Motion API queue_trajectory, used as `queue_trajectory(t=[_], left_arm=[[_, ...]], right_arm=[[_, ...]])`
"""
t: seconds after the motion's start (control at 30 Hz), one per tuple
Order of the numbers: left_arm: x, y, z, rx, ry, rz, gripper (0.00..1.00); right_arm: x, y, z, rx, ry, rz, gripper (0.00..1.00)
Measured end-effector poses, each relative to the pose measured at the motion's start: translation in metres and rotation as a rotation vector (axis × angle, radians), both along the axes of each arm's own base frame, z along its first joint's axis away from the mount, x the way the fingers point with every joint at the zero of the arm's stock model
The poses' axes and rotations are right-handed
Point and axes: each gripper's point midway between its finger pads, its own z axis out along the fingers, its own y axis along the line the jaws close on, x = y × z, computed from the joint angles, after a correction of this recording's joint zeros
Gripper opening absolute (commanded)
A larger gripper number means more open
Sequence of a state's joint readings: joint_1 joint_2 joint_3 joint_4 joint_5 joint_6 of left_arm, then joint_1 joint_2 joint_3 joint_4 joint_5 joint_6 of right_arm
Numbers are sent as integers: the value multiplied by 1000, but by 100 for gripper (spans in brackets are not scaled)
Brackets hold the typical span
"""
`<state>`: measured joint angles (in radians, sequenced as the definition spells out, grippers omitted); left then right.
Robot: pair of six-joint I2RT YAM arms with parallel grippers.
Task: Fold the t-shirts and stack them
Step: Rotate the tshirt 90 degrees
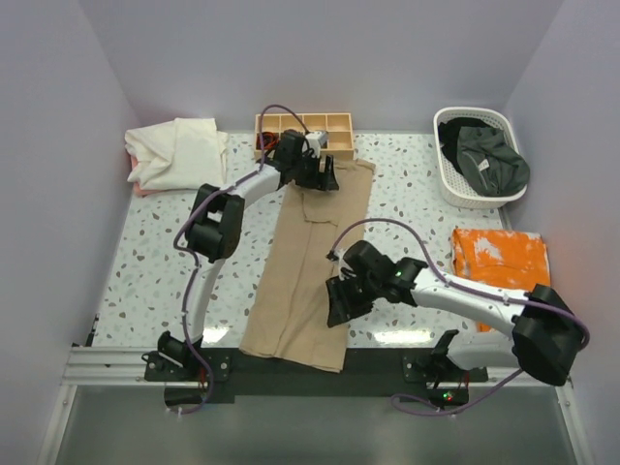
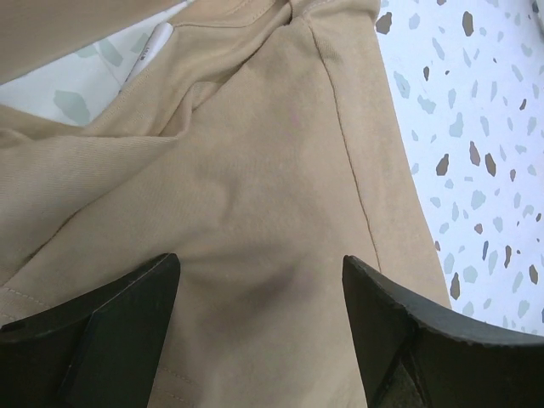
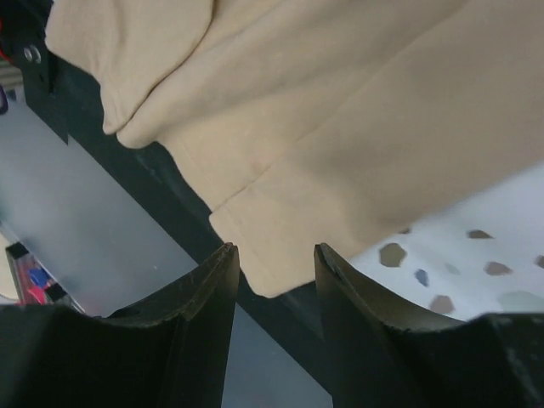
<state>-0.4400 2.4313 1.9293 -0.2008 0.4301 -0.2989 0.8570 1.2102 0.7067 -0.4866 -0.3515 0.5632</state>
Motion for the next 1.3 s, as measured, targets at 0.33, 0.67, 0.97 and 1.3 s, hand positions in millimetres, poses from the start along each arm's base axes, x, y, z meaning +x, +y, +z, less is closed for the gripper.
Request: queue_trajectory(t=[0.33,0.67,0.97,1.3], left_arm=[[7,1,1,-4,-5,-1,83],[1,6,-1,-8,-9,8,82],[-24,28,-1,-13,29,85,82],[-24,29,0,-42,49,146,84]], right_arm=[[-47,28,-55,-155,81,90,44],[-39,13,-64,-213,81,-102,44],[-54,-35,-64,-264,95,-215,45],[-52,-70,-62,-356,35,-270,46]])
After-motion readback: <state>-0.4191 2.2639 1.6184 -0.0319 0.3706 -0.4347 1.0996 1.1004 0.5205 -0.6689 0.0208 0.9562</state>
